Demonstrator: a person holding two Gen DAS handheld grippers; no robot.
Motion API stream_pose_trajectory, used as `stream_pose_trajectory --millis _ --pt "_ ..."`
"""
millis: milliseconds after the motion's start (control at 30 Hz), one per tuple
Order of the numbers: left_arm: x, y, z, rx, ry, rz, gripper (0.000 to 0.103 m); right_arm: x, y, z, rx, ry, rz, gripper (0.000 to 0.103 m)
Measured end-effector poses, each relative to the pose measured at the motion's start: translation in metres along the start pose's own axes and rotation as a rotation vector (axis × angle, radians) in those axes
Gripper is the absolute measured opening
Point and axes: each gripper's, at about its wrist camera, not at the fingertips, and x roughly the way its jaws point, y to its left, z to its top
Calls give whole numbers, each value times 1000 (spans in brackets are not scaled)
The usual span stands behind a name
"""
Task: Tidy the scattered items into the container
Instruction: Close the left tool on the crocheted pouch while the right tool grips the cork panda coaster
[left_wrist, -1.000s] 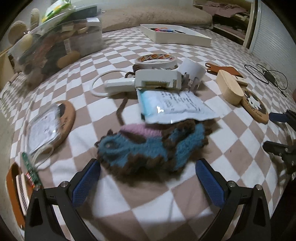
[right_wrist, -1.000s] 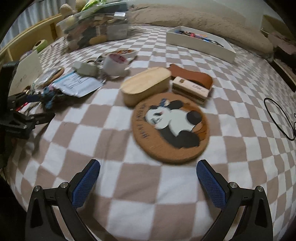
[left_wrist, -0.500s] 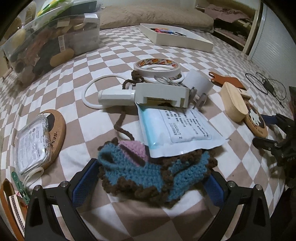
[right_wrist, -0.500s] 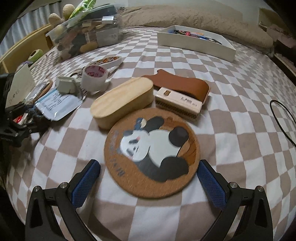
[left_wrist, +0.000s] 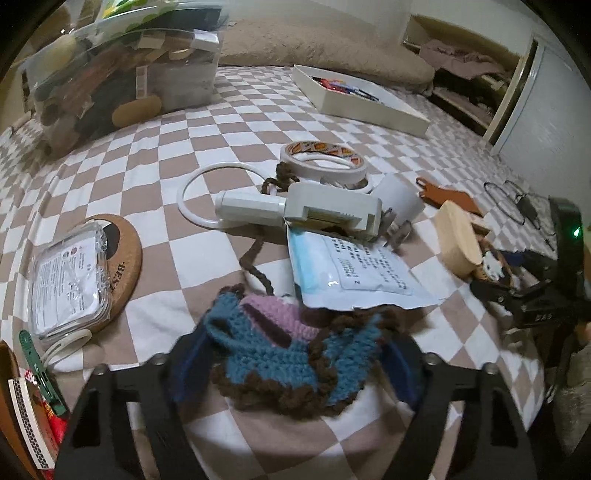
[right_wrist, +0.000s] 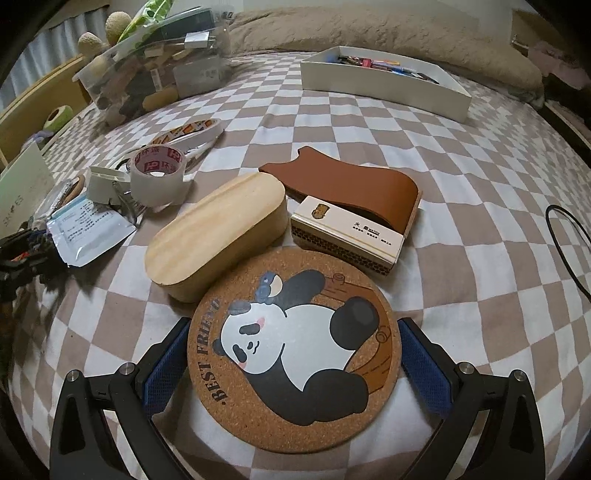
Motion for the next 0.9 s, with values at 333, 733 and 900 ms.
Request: stream_pose_trajectory --millis 333,733,900 --pt "-12 -5 -3 -24 -19 -27 42 -1 1 -3 14 -24 -5 103" --pt "-20 -12 -16 -32 -8 -46 39 -12 7 -9 10 -91 -28 100" --pt "-28 -13 -21 -32 -19 -20 38 -20 11 -11 2 -124 -21 100"
